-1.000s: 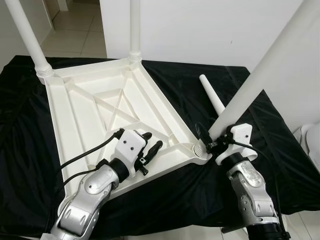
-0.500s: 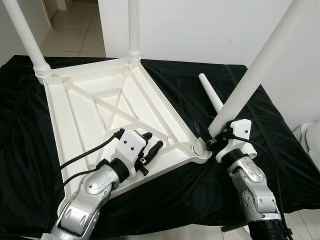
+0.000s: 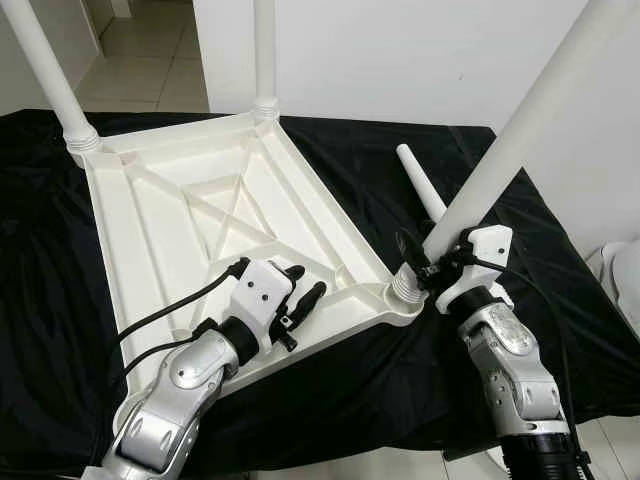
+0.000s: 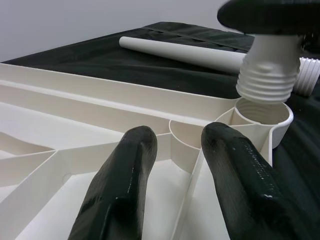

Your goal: Building children table

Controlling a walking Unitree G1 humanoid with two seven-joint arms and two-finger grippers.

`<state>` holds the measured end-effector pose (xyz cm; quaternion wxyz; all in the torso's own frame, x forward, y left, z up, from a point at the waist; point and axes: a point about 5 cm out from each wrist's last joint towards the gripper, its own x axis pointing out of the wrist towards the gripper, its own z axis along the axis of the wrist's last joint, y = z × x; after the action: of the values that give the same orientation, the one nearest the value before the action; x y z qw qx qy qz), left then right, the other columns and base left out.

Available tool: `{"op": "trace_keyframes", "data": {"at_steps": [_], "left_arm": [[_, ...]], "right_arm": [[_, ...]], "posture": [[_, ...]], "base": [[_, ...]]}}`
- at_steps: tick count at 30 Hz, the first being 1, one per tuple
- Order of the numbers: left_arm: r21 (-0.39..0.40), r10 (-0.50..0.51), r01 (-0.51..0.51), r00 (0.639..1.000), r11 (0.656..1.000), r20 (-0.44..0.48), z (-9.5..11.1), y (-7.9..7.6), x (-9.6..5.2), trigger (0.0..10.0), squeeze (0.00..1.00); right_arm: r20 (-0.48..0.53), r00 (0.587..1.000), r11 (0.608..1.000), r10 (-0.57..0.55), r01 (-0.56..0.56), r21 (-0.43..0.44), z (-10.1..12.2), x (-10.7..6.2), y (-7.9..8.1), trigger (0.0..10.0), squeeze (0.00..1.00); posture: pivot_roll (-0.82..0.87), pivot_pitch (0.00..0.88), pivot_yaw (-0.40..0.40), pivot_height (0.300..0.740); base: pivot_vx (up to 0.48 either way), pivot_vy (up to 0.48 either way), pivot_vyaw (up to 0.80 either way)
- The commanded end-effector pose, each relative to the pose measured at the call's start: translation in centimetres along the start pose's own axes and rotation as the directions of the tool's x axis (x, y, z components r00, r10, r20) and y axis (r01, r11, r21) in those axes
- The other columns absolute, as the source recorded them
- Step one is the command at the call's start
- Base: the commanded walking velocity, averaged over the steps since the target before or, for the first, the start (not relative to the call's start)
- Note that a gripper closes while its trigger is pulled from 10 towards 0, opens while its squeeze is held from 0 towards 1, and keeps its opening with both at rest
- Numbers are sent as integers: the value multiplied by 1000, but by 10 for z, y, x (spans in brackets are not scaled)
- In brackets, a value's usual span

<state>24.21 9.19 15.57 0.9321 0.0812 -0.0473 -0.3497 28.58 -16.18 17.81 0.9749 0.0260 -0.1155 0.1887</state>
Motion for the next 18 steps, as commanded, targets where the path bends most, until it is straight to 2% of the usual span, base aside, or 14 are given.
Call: {"op": "trace_keyframes", "data": {"at_steps": [1, 6, 11, 18], "left_arm": [[-4, -64, 64, 998, 998, -4, 0, -5, 0, 10000, 0], [3, -61, 61, 998, 998, -3, 2, -3, 0, 10000, 0], [3, -48, 48, 999, 999, -7, 1, -2, -1, 10000, 0], [4, -29, 29, 999, 1000, -15, 3, 0, 2, 10000, 0]], "right_arm": [[45, 999, 1000, -10, 10, -7, 12, 2, -3, 10000, 0], [30, 999, 1000, -12, 13, -7, 9, 2, -2, 10000, 0], [46, 999, 1000, -6, 6, 1, 15, 6, -1, 10000, 0], [14, 1000, 1000, -6, 6, -7, 9, 6, -3, 10000, 0]], "posture": [[94, 60, -31, 740], [107, 61, -35, 740], [108, 60, -41, 740], [99, 67, -59, 740]], "base": [[0, 0, 0], [0, 0, 0], [0, 0, 0], [0, 0, 0]]}}
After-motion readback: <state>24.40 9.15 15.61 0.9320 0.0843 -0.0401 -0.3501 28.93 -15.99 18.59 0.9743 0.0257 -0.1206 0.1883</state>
